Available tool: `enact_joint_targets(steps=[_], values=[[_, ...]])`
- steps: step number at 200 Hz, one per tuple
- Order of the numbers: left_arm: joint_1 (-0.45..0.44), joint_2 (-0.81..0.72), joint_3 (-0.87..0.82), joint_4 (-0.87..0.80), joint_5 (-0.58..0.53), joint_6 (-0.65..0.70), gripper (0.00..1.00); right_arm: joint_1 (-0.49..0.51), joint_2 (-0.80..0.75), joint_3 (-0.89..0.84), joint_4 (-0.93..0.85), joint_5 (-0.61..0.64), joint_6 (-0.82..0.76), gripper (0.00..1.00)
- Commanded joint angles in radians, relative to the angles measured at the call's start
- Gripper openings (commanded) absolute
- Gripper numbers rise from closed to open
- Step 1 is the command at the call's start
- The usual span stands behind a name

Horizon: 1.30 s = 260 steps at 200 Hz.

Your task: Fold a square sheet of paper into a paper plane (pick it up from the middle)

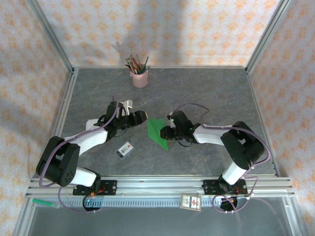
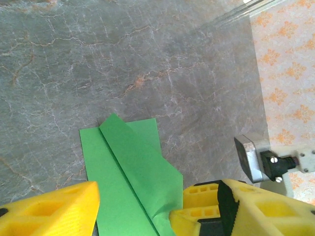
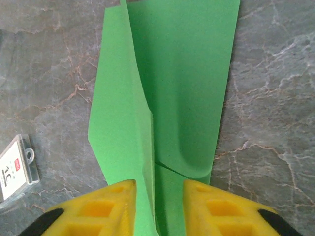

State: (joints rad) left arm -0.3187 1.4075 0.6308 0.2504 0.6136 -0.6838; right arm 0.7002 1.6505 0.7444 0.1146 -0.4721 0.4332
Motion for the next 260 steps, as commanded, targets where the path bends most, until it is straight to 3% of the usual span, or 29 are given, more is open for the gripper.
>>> enact_joint_targets(steps=[1, 27, 43, 69, 98, 125, 159, 214, 260], values=[[0.001, 0.01, -0.001, 0.014, 0.012, 0.007, 0.66, 0.012, 0.023, 0.04, 0.025, -0.002, -0.017, 0.25], [0.001, 0.018, 0.0, 0.013, 0.015, 0.008, 0.66, 0.012, 0.042, 0.05, 0.023, 0.004, -0.024, 0.17], [0.001, 0.018, 0.004, 0.009, 0.015, 0.008, 0.66, 0.012, 0.035, 0.06, -0.001, 0.034, -0.037, 0.07], [0.001, 0.004, 0.013, -0.01, 0.008, 0.008, 0.66, 0.001, -0.035, 0.088, -0.13, 0.174, -0.089, 0.0], [0.002, -0.027, 0.019, -0.038, -0.022, 0.016, 0.66, 0.003, -0.131, 0.186, -0.417, 0.579, -0.141, 0.0], [0.008, -0.042, 0.022, -0.059, -0.047, 0.022, 0.66, 0.093, -0.125, 0.289, -0.618, 0.958, -0.123, 0.0], [0.029, -0.053, 0.032, -0.111, -0.105, 0.029, 0.66, 0.234, 0.035, 0.379, -0.774, 1.185, 0.02, 0.0], [0.116, -0.065, 0.028, -0.168, -0.199, 0.024, 0.66, 0.399, 0.339, 0.519, -0.876, 1.183, 0.205, 0.03], [0.151, -0.09, 0.022, -0.173, -0.181, 0.028, 0.66, 0.454, 0.409, 0.595, -0.834, 1.1, 0.213, 0.19]])
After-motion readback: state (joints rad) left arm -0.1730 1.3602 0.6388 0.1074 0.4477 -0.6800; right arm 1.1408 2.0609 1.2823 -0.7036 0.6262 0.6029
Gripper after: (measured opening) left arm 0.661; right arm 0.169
